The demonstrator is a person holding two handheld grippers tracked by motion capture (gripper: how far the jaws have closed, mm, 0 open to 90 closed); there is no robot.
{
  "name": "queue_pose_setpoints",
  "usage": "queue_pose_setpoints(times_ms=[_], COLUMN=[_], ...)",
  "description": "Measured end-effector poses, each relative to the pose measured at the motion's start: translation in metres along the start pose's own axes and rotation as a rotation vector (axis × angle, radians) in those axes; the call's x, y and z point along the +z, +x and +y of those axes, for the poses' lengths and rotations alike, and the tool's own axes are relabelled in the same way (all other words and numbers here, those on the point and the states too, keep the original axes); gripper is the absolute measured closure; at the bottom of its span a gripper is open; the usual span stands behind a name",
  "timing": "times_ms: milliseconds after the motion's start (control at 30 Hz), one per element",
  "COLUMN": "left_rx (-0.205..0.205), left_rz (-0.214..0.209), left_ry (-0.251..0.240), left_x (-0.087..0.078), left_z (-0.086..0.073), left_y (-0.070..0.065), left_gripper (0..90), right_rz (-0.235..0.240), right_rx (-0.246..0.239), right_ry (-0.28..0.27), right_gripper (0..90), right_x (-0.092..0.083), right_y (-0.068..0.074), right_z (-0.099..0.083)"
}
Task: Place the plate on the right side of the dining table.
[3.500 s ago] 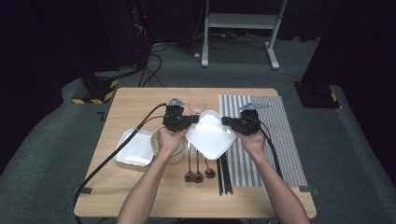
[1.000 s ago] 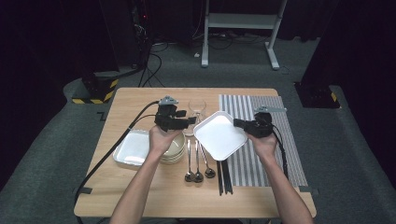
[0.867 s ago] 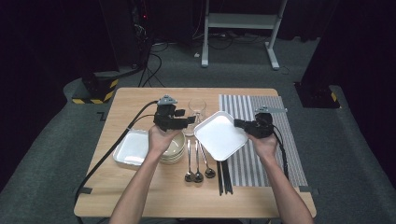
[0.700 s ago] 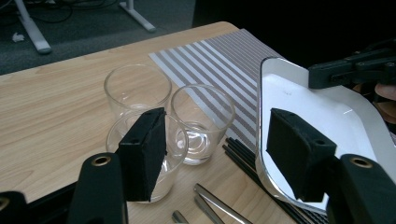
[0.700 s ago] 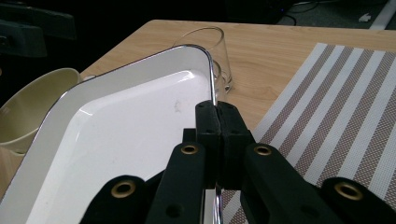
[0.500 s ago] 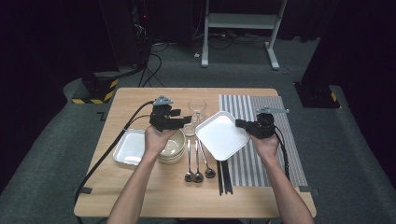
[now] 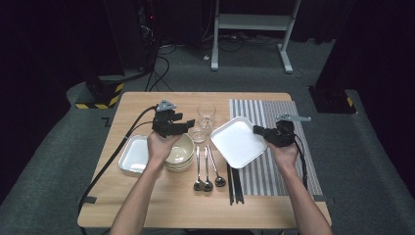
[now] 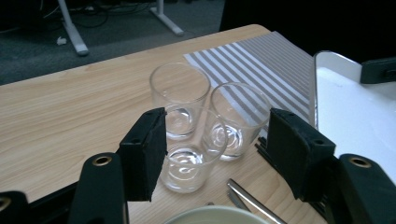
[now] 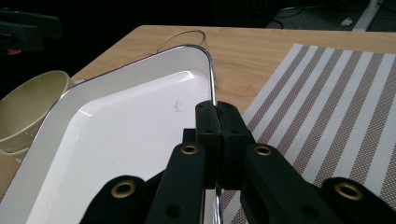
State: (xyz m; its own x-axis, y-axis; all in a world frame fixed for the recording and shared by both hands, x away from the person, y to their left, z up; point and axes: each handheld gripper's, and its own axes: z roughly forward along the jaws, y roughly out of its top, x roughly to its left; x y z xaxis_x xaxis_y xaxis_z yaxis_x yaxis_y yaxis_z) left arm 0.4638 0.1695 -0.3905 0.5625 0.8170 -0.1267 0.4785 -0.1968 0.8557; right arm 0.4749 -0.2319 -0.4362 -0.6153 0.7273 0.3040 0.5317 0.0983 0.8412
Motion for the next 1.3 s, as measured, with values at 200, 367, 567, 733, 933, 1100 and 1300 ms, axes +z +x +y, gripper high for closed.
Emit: queue_pose_setpoints(times_ms=[200,367,567,733,933,1100,1300], left_rx=[-0.022,-0.036,-0.094,-0.081,-0.107,-0.121,-0.140], left_rz=[0.040,0.071,0.080,0.109,0.138,0.152,0.175], left_ry=[-0.048,-0.067,-0.097,-0.083,-0.101,-0.118,-0.128], left_x=[-0.017,-0.028,-0.038,-0.038,-0.050,-0.057,-0.066], left_z=[-0.010,-0.019,-0.028,-0.033,-0.042,-0.053,-0.059], left_y=[0.010,0.016,0.029,0.032,0.042,0.051,0.057], left_gripper=[39.6,39.9,40.3,41.3,40.8,42.6,42.2], right_rz=[-0.013,-0.015,-0.016,-0.026,-0.044,-0.057,-0.061], right_rx=[0.005,0.003,0.002,-0.004,-0.008,0.001,0.007], right_ry=[-0.004,0.005,0.005,-0.008,-0.016,-0.016,-0.021], right_gripper=[88.7,88.6,88.7,88.6,88.7,88.6,88.7], right_x=[-0.008,-0.005,-0.003,-0.004,-0.010,-0.013,-0.014], right_y=[-0.002,-0.002,-0.001,0.001,0.000,-0.001,-0.001], right_z=[-0.003,-0.005,-0.005,-0.005,-0.005,-0.006,-0.007])
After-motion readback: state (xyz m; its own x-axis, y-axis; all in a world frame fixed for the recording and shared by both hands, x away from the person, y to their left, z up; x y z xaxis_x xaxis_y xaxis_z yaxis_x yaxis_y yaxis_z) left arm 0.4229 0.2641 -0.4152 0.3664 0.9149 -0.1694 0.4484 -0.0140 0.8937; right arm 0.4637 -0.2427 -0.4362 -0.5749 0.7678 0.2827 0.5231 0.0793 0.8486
